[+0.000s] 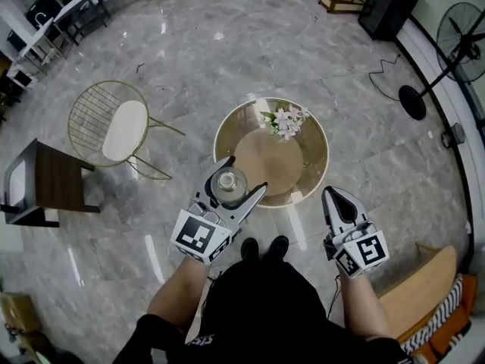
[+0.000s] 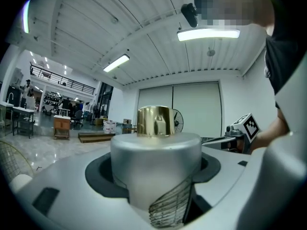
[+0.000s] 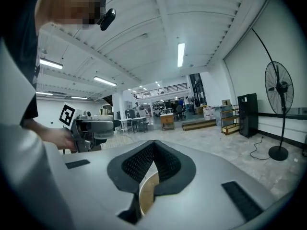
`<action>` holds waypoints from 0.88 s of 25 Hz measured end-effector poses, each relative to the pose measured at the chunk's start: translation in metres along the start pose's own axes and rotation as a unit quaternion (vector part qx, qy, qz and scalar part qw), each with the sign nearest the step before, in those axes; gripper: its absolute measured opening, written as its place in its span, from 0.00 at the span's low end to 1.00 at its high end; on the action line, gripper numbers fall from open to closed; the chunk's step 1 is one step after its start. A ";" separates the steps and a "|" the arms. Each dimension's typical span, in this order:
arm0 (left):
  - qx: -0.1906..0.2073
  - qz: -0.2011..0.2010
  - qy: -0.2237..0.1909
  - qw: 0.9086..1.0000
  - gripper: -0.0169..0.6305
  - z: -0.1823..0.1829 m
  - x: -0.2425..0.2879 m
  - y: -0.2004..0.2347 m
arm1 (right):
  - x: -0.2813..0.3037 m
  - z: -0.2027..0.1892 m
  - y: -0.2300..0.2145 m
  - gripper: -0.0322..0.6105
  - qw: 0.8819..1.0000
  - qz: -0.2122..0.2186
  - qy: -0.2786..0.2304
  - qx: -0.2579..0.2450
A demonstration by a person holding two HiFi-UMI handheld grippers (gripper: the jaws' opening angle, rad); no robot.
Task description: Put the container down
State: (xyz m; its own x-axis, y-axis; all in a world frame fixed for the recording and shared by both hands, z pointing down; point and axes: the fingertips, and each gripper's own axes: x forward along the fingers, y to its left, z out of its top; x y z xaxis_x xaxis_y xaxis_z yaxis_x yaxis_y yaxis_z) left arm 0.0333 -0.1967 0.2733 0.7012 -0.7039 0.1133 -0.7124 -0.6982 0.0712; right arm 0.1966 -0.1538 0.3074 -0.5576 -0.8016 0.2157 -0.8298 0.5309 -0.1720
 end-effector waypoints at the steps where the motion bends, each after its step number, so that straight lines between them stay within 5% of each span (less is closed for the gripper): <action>1: 0.003 -0.004 0.003 1.000 0.56 -0.007 0.003 0.002 | 0.003 -0.004 -0.001 0.07 1.000 -0.003 0.000 0.004; 22: -0.024 0.013 0.076 0.997 0.56 -0.271 0.119 0.060 | 0.121 -0.214 -0.070 0.07 0.995 0.044 0.075 0.040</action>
State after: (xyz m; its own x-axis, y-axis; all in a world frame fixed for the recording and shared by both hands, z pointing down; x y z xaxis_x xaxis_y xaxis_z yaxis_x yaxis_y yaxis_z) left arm 0.0658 -0.2869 0.5600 0.6730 -0.6906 0.2649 -0.7329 -0.6709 0.1126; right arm 0.1820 -0.2290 0.5511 -0.6308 -0.6994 0.3362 -0.7760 0.5696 -0.2710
